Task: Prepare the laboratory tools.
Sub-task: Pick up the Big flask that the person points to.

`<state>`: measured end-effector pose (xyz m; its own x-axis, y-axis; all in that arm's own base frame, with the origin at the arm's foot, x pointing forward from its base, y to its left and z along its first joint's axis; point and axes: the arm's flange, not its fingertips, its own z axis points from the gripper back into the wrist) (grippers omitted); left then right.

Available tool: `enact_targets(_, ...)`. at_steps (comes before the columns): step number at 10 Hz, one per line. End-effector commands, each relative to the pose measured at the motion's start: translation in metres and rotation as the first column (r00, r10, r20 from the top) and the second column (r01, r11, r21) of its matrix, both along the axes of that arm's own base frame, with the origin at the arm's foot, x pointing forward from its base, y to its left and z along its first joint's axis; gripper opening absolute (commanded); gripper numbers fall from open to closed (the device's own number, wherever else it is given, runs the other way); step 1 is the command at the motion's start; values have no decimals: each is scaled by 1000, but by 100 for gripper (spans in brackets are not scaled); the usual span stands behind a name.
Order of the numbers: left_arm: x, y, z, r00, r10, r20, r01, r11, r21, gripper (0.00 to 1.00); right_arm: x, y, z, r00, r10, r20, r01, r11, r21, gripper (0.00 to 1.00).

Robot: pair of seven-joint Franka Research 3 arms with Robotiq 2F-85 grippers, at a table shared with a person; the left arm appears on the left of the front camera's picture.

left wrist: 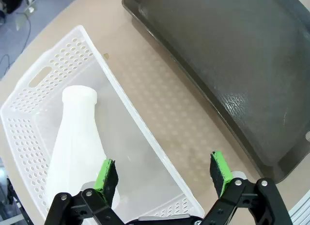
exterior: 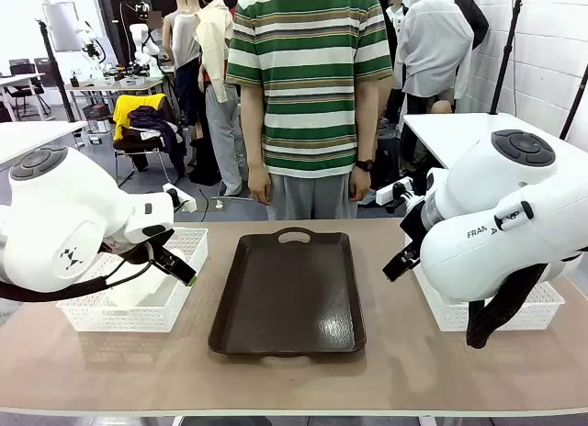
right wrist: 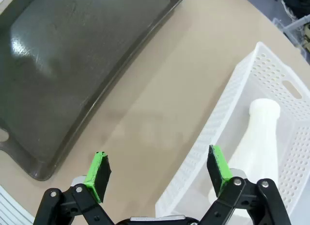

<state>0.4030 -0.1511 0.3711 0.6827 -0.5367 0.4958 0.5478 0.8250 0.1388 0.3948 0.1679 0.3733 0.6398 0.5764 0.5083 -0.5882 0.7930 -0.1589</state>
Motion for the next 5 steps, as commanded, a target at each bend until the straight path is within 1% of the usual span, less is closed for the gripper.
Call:
enact_targets(1, 0, 0, 0, 1000, 0, 0, 0, 1000, 0, 100, 0, 0, 0, 1000, 0, 0, 0, 1000, 0, 100)
enact_targets(5, 0, 0, 0, 1000, 0, 0, 0, 1000, 0, 100, 0, 0, 0, 1000, 0, 0, 0, 1000, 0, 100)
